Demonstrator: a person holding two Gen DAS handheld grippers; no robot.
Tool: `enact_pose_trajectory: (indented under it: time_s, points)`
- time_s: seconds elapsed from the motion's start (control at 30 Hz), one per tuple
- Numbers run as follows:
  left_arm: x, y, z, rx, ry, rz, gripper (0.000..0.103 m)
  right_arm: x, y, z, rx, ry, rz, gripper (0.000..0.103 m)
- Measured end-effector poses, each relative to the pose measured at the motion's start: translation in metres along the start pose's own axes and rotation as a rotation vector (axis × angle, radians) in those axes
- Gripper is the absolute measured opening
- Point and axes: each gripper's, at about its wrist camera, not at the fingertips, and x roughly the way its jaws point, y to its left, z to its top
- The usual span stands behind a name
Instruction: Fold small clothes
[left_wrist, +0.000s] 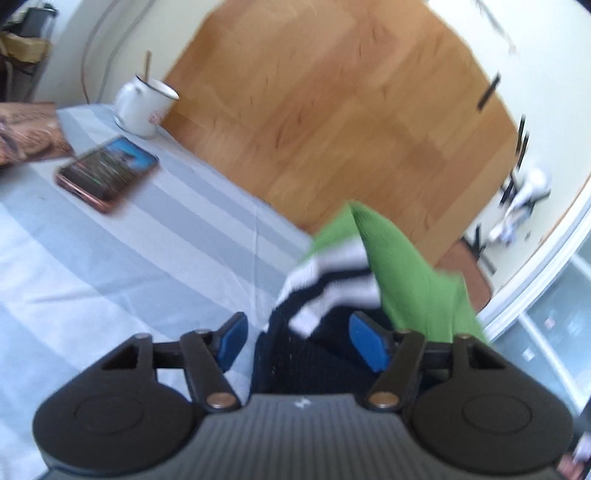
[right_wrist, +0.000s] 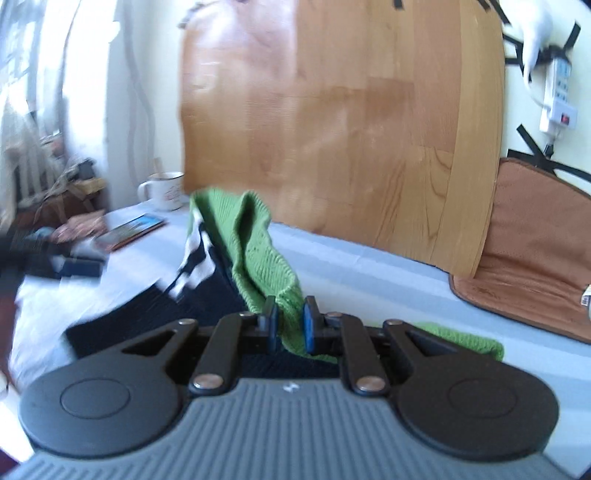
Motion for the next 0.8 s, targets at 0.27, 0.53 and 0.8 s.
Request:
enact_pose_trajectory:
  time_s: [0.27,0.53,0.8]
  points:
    - [-0.03,0.006,-0.013,-0.014,0.055,-0.014,0.089,-0.037,0.036,-0.065,-0.041,0.044,0.001,0.025]
    - [-0.011,-0.006,-0.035,0.063,0.149,0.031,0.09,-0.053,0.008,-0.061,0.034,0.03,0.045,0.037]
    - [0.033,-0.031,-0.046,0.224,0.259,0.13,0.011,-0.059,-0.033,-0.06,0.254,-0.07,-0.125,0.037]
